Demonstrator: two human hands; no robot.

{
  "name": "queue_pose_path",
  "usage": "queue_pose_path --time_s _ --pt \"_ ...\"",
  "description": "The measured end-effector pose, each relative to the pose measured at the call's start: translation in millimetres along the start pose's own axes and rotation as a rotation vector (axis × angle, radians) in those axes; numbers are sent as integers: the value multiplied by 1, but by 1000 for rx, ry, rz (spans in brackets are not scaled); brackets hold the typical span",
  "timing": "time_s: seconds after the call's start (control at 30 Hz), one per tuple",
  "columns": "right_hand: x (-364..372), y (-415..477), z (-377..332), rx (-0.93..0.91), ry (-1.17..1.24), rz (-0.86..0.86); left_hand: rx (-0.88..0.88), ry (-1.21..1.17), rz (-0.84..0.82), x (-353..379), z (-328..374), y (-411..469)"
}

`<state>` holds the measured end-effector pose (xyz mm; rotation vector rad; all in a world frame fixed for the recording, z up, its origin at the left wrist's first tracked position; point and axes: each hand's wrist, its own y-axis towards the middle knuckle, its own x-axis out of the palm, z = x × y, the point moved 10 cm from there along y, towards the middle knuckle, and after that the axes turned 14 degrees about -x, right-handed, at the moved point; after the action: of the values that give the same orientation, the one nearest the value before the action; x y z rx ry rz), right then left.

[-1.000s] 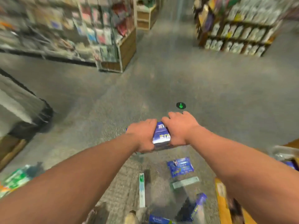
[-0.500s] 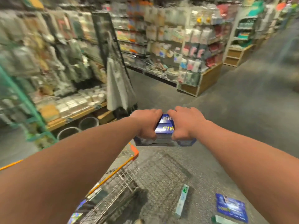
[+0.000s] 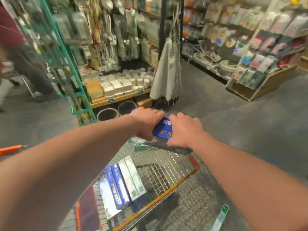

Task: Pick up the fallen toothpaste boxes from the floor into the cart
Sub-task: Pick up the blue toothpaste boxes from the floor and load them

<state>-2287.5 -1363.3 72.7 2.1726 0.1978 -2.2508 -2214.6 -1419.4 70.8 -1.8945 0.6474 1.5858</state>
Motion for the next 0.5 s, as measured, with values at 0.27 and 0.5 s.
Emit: queue_pose_path --time_s 0.27,0.5 --pt "145 72 -13 131 139 -221 145 46 -184 152 -27 65" --pt "306 107 9 246 211 -360 244 100 -298 306 -6 122"
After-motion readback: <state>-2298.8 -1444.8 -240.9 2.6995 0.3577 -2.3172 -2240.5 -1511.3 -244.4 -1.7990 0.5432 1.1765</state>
